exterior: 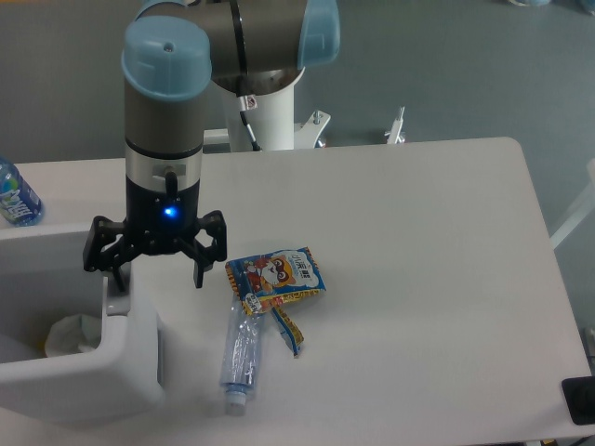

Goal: Open the trash can
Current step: 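Push the lid edge down so the lid swings open, then raise the gripper up and away from the open trash can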

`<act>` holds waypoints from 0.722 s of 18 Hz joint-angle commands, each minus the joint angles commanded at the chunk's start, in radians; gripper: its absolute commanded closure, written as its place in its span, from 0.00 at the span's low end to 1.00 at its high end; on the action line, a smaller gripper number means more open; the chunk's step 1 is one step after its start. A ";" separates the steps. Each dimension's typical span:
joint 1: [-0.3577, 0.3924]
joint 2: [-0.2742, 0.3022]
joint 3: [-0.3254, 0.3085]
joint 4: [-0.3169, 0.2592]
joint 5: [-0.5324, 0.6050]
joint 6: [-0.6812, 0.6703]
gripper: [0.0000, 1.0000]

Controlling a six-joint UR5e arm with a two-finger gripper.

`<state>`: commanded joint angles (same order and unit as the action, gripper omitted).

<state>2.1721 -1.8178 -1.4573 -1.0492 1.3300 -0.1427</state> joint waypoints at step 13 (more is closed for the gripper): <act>0.199 0.098 0.109 -0.006 0.147 0.257 0.00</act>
<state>2.3714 -1.7197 -1.3483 -1.0553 1.4766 0.1145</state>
